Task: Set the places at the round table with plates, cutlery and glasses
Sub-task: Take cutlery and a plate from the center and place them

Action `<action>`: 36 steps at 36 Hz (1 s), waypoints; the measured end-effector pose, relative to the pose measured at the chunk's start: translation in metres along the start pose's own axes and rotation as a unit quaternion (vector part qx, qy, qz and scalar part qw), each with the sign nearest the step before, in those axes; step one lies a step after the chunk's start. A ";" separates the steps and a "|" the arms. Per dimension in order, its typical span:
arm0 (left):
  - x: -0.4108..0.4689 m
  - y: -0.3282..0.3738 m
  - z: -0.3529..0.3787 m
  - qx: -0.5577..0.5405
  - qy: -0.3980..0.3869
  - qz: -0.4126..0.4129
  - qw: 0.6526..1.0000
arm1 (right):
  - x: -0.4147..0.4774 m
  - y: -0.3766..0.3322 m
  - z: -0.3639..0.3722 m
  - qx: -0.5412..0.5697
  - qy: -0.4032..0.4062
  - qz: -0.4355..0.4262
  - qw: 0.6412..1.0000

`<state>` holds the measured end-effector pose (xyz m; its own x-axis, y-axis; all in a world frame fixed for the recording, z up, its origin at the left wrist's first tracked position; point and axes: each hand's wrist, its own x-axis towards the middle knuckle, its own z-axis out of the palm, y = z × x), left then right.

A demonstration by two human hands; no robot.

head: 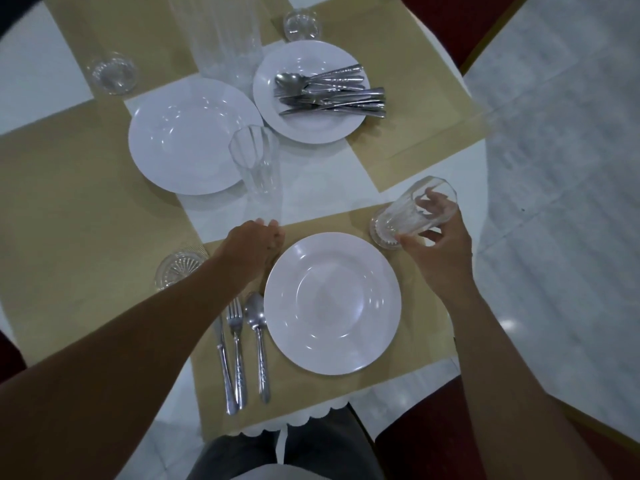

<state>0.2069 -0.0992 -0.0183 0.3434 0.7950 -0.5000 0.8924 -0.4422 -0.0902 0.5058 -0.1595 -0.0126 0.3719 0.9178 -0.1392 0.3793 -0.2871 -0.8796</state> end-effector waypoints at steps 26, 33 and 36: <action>0.043 0.027 -0.042 -0.278 -0.010 0.022 0.960 | -0.004 0.043 -0.012 -0.130 0.048 0.173 0.975; 0.067 0.035 -0.028 -0.297 0.033 -0.015 0.954 | 0.022 0.047 -0.015 -0.161 0.024 0.187 0.969; 0.072 0.040 -0.025 -0.287 0.041 -0.034 0.957 | 0.030 0.049 -0.017 -0.157 0.013 0.191 0.969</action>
<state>0.2745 -0.0486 -0.0363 0.2802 0.8543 -0.4377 0.9191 -0.1071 0.3793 0.5502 -0.1508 -0.0519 0.5555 0.7216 -0.4131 0.4477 -0.6782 -0.5828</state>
